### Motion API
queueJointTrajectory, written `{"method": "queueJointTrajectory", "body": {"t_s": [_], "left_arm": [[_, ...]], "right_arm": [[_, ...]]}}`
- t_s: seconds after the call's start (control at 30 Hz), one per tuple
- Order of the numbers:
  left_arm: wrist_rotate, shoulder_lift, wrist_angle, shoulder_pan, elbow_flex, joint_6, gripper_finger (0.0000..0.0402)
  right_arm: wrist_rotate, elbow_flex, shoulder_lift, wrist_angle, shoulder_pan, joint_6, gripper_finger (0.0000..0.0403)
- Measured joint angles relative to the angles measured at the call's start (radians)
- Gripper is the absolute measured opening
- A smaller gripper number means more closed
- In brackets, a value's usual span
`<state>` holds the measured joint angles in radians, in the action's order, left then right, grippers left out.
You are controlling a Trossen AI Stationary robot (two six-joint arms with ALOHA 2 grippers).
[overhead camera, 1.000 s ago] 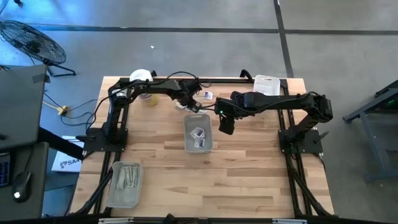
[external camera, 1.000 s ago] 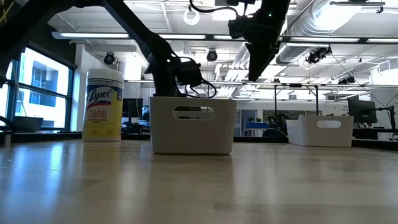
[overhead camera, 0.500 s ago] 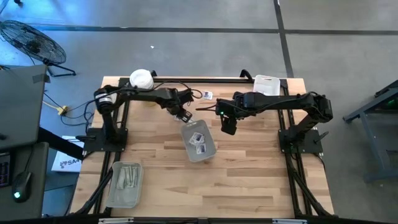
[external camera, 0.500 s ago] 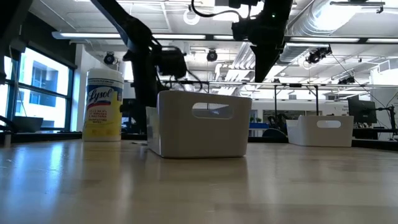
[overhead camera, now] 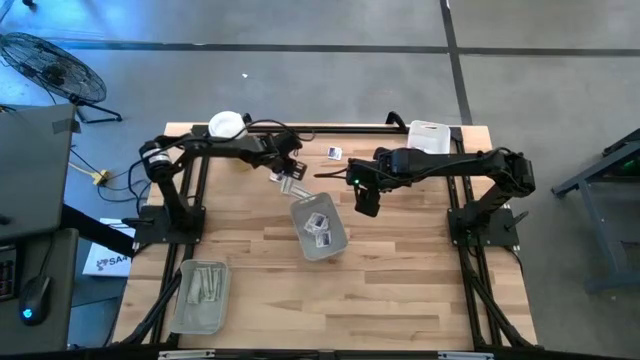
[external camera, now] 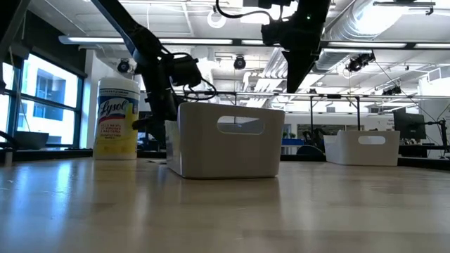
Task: Pick & Place First Aid Supplies
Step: Put the blue pad into the middle gray bin
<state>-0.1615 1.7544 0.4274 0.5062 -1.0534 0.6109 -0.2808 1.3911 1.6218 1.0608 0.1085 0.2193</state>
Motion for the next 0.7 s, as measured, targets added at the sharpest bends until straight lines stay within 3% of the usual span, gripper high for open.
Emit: {"method": "queueJointTrajectory", "body": {"t_s": [0.27, 0.43, 0.57, 0.7], "left_arm": [[0.051, -0.001, -0.116, -0.024, 0.057, -0.058, 0.0118], [0.046, -0.002, -0.033, -0.028, 0.057, -0.052, 0.0118], [-0.032, -0.002, 0.051, -0.029, 0.057, -0.028, 0.0118], [-0.023, -0.005, 0.047, -0.029, 0.073, -0.019, 0.0118]], "right_arm": [[0.001, 0.0, 0.0, -0.015, 0.003, -0.018, 0.0195], [0.007, 0.0, 0.0, -0.023, 0.003, -0.012, 0.0195], [0.029, 0.0, 0.0, -0.022, 0.003, -0.009, 0.0195], [0.03, 0.0, 0.0, -0.022, 0.003, -0.009, 0.0195]]}}
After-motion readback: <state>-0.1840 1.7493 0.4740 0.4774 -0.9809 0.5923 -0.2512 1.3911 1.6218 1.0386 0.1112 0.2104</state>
